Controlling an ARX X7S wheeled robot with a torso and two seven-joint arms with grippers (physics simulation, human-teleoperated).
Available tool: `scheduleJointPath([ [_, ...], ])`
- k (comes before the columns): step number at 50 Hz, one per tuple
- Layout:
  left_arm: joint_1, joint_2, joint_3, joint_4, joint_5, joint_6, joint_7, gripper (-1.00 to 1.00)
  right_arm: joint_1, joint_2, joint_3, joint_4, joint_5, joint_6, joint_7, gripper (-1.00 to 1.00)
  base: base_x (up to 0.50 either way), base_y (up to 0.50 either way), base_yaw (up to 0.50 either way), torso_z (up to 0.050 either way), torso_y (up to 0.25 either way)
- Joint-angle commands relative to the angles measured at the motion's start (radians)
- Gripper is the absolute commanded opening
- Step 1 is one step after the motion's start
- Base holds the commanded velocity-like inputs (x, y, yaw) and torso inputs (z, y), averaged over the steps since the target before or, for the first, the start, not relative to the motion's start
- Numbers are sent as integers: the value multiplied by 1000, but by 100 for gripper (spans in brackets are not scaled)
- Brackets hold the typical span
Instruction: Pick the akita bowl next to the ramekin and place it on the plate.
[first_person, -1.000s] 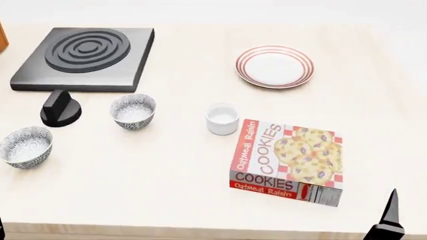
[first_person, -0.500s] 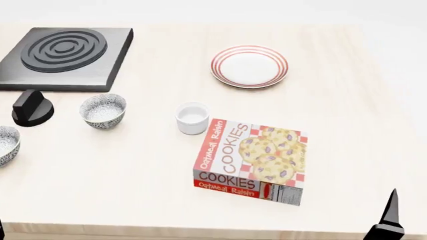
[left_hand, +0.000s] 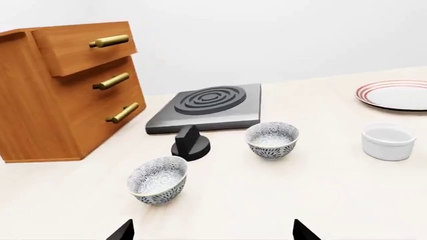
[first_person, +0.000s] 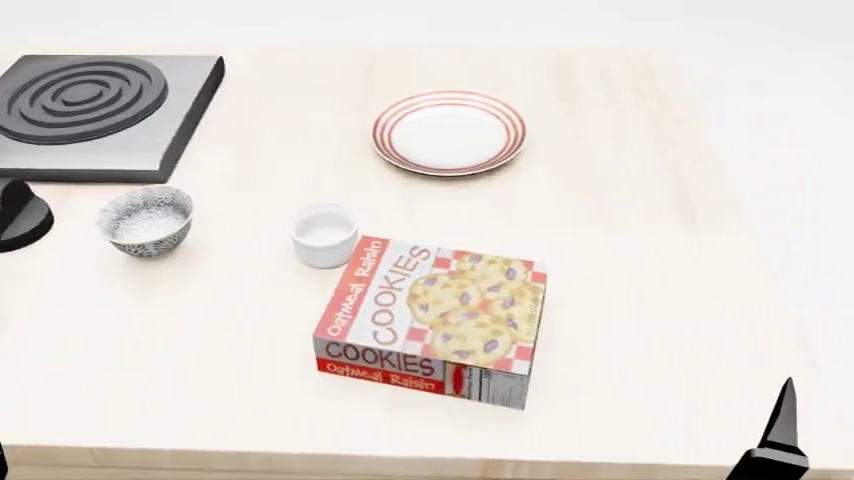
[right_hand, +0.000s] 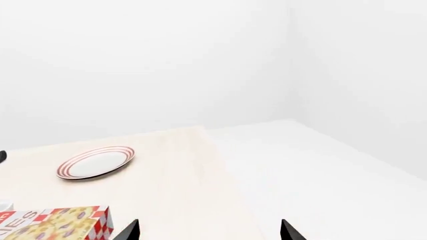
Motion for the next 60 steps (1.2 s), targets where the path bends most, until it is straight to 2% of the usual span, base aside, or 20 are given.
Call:
scheduleJointPath([
  [1, 3, 22, -32, -1, -5, 14, 23, 100, 0, -18, 22, 7, -14, -8, -13, 100, 0, -207, 0, 0, 0],
  [43, 4, 14, -30, 4, -17, 10, 14, 100, -6, -14, 18, 17, 0, -27, -7, 100, 0, -207, 0, 0, 0],
  [60, 2, 10, -28, 15, -23, -3, 7, 100, -6, -8, 18, 14, 4, -28, 1, 100, 0, 0, 0, 0, 0],
])
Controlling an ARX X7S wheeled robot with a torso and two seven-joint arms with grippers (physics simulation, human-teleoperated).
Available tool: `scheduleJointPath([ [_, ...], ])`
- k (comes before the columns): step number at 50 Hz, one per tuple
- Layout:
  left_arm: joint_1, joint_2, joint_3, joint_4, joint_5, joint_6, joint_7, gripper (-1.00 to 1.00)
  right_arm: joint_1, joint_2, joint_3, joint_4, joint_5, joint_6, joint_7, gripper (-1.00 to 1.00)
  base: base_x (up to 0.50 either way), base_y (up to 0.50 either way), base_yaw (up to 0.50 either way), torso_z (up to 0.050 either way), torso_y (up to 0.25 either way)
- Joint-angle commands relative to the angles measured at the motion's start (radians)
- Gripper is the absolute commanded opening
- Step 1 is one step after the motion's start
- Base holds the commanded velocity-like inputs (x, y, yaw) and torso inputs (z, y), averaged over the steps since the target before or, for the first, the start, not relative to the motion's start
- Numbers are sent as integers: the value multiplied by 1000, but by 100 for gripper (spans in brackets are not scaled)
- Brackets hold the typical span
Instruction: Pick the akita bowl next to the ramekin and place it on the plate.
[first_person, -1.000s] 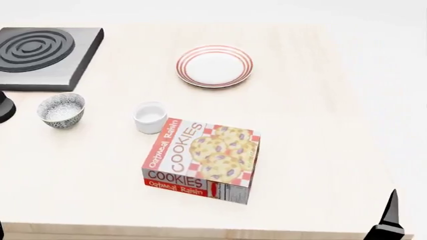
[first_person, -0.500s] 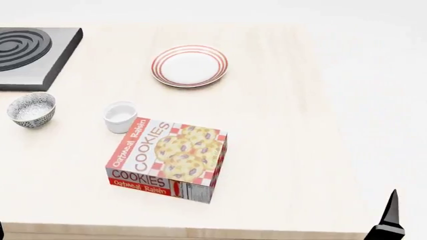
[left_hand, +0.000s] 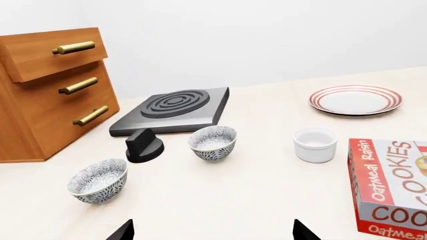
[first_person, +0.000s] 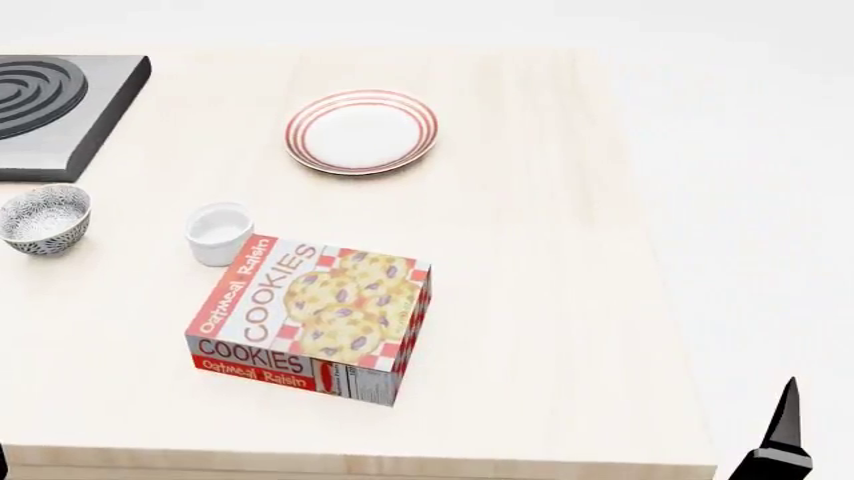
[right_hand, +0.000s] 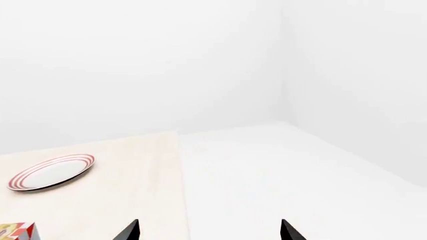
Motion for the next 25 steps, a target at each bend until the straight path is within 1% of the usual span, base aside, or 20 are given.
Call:
scheduleJointPath([
  [1, 0, 20, -33, 11, -7, -1, 21, 100, 2, -18, 21, 14, -19, -14, -13, 100, 0, 0, 0, 0, 0],
  [7, 0, 21, -30, -11, -4, 20, 23, 100, 1, -13, 18, 7, -18, -7, -9, 100, 0, 0, 0, 0, 0],
  [10, 2, 18, -34, 12, -10, -2, 19, 100, 3, -13, 17, 10, -18, -7, -7, 100, 0, 0, 0, 0, 0],
  [25, 3, 18, -30, -4, -10, 16, 18, 100, 0, -9, 14, 7, -17, -10, -3, 100, 11, 0, 0, 0, 0],
])
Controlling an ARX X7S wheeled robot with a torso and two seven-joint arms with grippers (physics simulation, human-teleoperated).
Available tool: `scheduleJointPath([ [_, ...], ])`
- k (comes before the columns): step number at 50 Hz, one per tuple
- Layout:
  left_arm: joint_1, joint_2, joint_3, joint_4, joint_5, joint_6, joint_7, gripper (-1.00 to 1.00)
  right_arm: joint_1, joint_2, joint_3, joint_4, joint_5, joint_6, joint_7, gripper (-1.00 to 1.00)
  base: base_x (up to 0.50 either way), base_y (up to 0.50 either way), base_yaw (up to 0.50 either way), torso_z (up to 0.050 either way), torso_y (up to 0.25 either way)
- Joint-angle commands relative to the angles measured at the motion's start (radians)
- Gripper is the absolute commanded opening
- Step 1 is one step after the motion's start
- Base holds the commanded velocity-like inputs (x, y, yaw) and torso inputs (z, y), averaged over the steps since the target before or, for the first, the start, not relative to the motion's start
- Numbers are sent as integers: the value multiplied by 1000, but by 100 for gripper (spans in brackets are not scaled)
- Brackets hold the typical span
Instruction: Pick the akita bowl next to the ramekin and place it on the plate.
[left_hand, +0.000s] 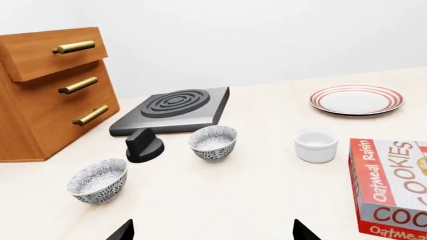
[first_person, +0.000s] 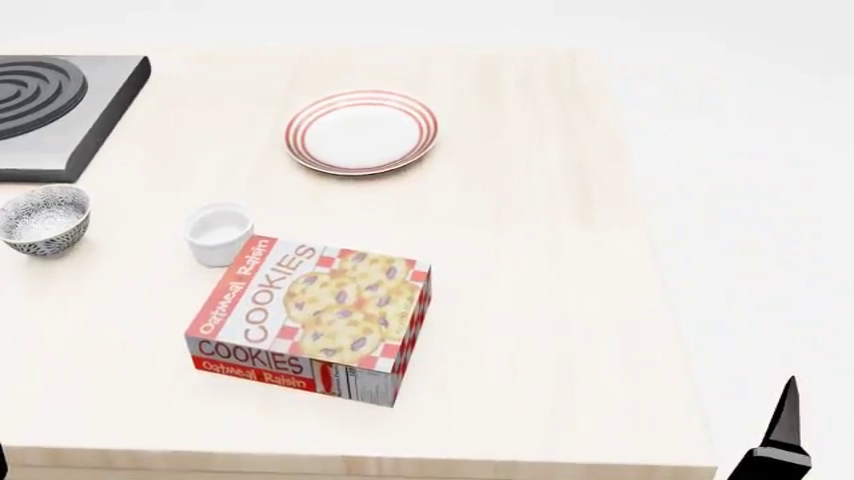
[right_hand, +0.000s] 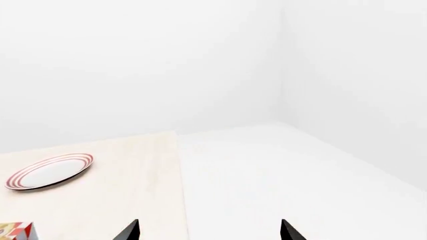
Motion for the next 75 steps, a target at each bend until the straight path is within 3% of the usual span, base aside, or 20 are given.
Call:
scheduleJointPath([
  [1, 3, 21, -32, 6, -5, 8, 22, 100, 1, -17, 23, 6, -16, -8, -11, 100, 70, 0, 0, 0, 0],
  [75, 11, 11, -27, 1, -21, 20, 9, 100, -4, -7, 10, 30, -7, -41, -1, 100, 171, 0, 0, 0, 0],
])
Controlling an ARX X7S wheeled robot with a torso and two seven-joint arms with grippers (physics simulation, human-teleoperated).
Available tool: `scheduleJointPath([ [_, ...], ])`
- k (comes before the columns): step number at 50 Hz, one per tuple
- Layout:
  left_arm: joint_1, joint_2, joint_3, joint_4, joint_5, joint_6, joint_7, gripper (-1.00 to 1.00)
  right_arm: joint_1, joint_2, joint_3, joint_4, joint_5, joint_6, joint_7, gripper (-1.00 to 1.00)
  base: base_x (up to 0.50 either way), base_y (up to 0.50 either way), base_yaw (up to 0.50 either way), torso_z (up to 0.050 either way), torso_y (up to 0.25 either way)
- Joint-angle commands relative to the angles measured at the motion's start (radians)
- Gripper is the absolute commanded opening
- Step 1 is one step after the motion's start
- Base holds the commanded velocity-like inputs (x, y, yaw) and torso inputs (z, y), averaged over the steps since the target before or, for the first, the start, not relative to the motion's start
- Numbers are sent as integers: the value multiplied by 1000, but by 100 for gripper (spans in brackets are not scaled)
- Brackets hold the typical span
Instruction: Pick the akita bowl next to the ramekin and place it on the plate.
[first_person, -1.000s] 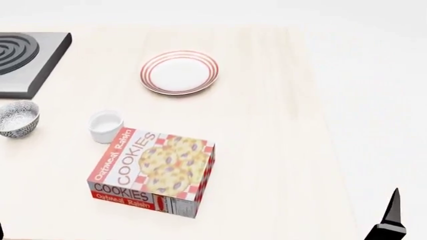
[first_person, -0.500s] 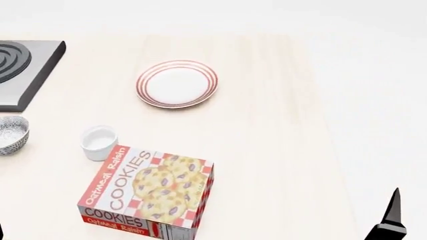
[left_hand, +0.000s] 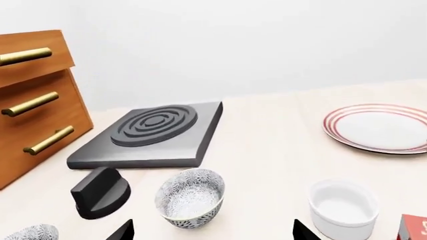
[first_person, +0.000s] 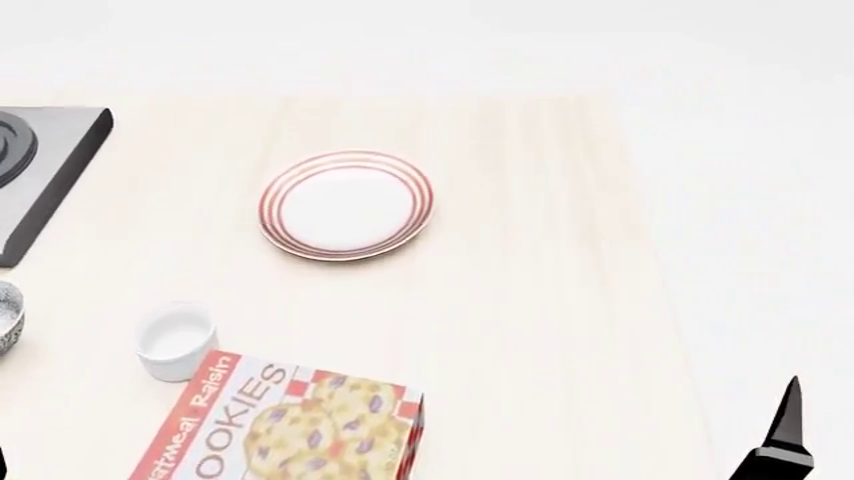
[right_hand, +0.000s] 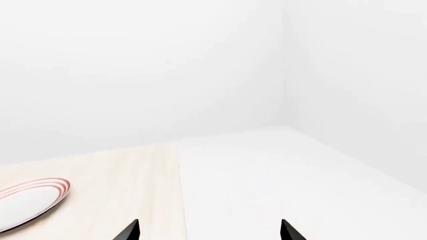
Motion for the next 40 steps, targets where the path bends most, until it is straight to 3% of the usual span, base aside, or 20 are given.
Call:
scheduleJointPath([
  [1, 4, 21, -34, 10, -6, 4, 21, 100, -1, -18, 23, 5, -16, -6, -12, 100, 246, 0, 0, 0, 0],
  [40, 4, 16, -29, 5, -14, 9, 14, 100, -4, -10, 19, -2, -4, -2, 1, 100, 245, 0, 0, 0, 0],
])
